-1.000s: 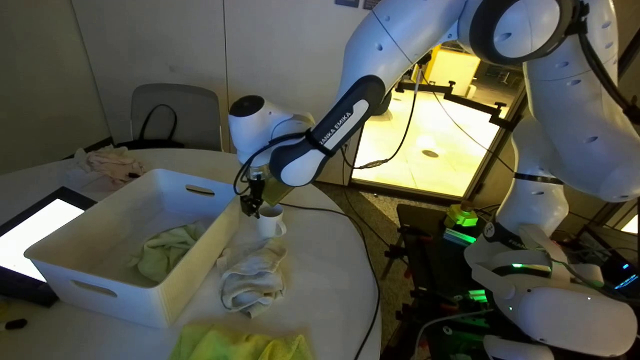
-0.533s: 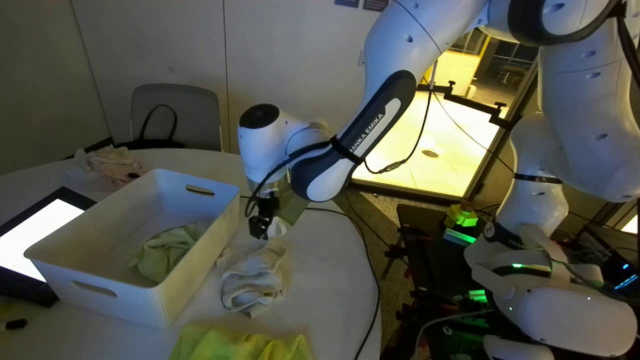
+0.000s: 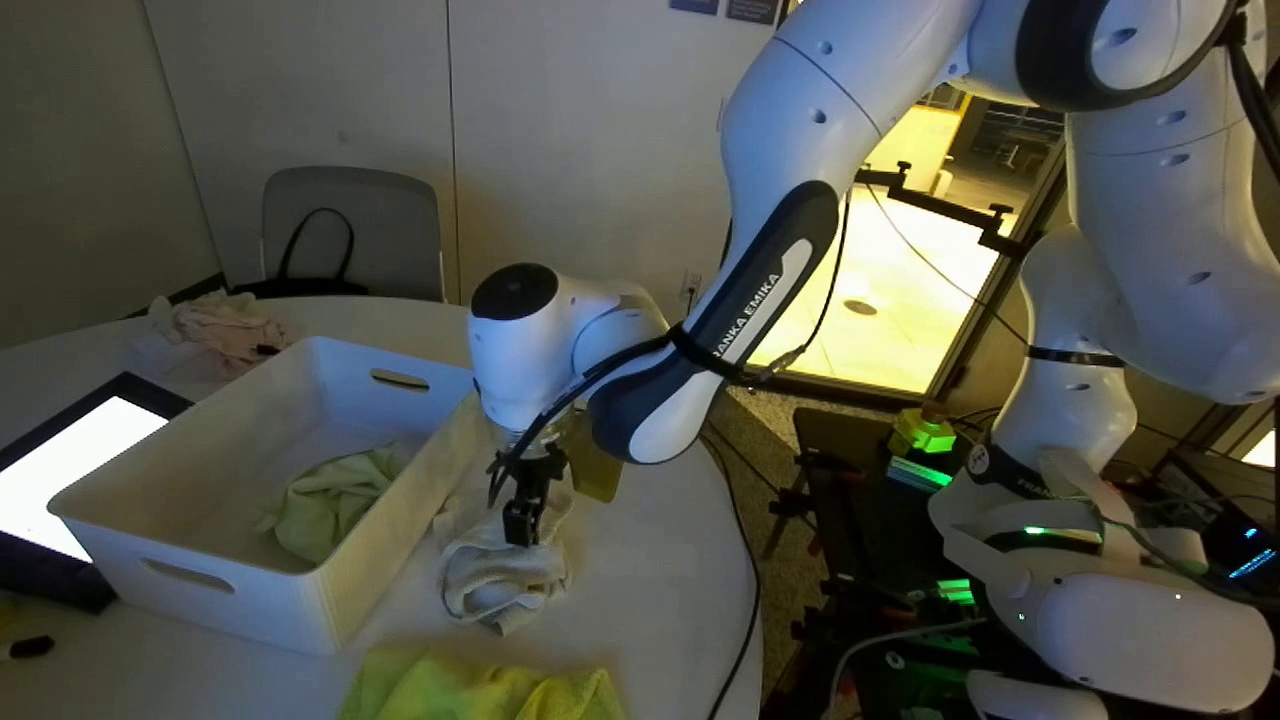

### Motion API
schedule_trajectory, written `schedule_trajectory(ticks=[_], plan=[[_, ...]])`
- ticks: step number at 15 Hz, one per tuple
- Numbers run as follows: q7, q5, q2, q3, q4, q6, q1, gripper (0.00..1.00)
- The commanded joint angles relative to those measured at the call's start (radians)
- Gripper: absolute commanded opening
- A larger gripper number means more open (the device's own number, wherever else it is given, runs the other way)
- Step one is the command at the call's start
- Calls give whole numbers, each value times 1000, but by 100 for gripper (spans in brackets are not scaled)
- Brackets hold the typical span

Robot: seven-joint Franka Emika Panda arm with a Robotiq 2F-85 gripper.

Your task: Put all the towels in the basket and the other objects in the white mug

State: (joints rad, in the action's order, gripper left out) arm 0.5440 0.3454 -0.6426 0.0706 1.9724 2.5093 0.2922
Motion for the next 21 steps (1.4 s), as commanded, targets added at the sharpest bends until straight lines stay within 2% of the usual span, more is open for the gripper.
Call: schedule_trajectory(ticks=[1,9,18,19,20,21], plan=[[-90,-31,-74,-2,-81,8,-7,100],[-197,-97,-192,-5,-189,-4,-39,100],[-186,-105,-227,40,-220,-7,-38,100],[-186,-105,-229,44,-223,-7,-38,99],[-185,-104,-227,47,-224,-8,-37,93],[-184,-103,-226,50,-224,-9,-36,80]])
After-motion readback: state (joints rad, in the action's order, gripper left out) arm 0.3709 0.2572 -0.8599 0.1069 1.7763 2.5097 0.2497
